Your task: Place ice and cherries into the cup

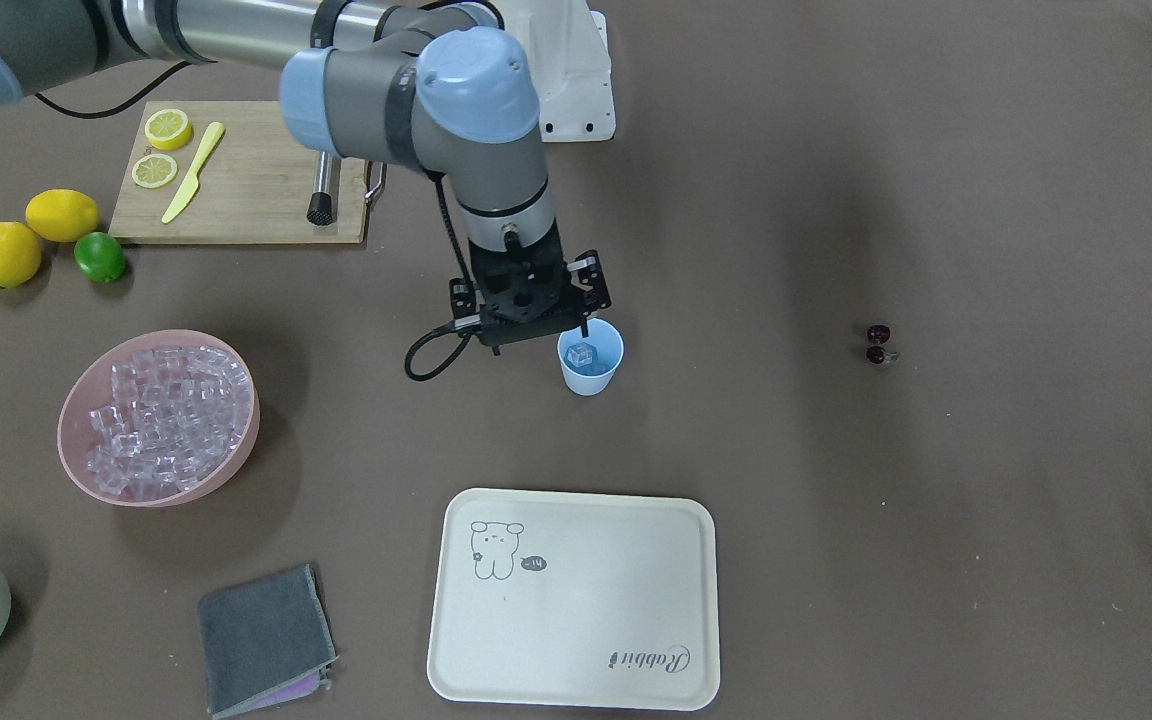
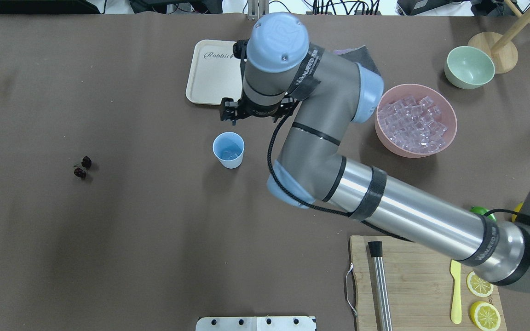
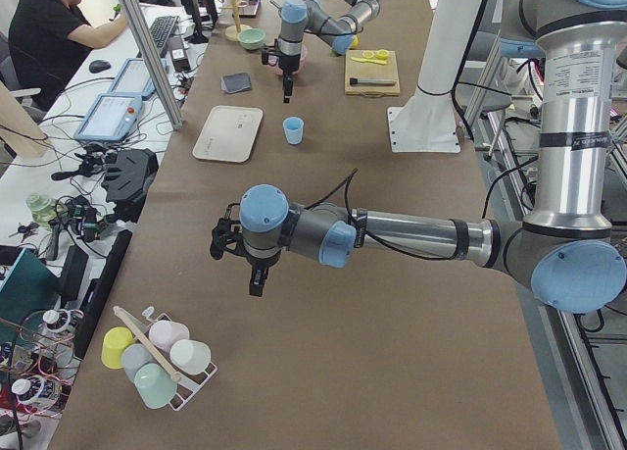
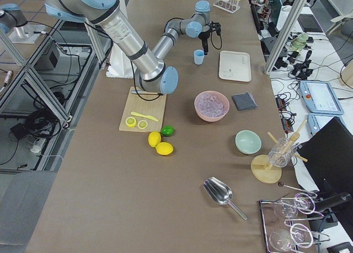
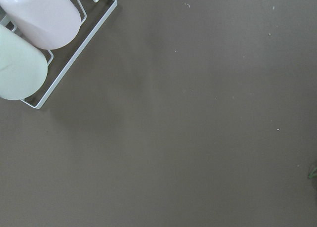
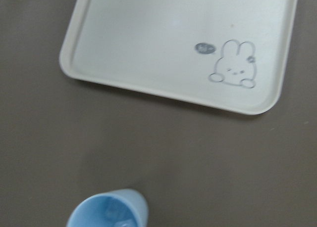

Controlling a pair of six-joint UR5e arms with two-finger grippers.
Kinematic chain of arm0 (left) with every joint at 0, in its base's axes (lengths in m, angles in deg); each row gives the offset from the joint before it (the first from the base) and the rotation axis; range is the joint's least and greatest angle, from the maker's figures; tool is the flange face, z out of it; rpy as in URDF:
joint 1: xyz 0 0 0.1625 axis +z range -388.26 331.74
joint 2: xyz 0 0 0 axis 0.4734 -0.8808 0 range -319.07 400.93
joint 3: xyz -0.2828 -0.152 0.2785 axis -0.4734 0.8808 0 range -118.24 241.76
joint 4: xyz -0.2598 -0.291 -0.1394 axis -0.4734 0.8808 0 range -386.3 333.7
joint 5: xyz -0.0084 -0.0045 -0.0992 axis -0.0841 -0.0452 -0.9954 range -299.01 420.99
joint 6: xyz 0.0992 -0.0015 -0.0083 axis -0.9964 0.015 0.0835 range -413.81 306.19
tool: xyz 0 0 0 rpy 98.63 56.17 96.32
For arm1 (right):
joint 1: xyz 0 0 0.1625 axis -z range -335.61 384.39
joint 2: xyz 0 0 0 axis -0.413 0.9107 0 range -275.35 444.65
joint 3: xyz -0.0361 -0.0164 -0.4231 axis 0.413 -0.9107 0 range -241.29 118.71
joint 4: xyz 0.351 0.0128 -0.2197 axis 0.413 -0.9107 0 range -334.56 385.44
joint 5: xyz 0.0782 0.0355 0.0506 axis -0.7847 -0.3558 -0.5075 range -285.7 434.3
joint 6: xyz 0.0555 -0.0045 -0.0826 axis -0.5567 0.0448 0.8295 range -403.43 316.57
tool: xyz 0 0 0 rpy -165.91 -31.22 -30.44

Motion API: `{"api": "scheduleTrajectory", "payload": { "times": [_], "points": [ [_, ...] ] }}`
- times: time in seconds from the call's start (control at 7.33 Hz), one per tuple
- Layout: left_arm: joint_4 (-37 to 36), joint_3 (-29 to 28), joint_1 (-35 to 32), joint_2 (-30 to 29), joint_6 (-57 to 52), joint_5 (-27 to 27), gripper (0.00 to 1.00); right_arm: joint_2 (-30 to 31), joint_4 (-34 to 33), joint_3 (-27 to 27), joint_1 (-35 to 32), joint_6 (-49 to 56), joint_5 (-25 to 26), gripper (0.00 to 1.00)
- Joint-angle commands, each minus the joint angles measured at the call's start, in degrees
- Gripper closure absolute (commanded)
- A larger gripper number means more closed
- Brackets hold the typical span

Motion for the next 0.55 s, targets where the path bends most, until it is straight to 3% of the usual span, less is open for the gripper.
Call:
{"api": "scheduleTrajectory", "payload": {
  "times": [0.0, 0.14, 0.27, 0.41],
  "points": [
    [0.86, 2.52, -0.08, 0.17, 0.08, 0.62, 0.02, 8.89, 0.02, 0.65, -17.72, 16.73, -14.2, 0.01],
    [0.6, 3.67, -0.08, -0.43, 0.6, 1.93, 0.02, 14.25, -0.07, 0.22, -28.26, 26.83, -21.59, 0.01],
    [0.6, 3.33, 0.53, -1.22, 1.65, 2.64, 0.02, 17.96, -0.51, -0.83, -36.29, 37.73, -22.62, 0.01],
    [0.86, 6.03, 0.8, -1.31, 1.74, 2.12, 0.02, 20.78, -0.6, -1.97, -41.67, 41.58, -22.63, 0.01]
  ]
}}
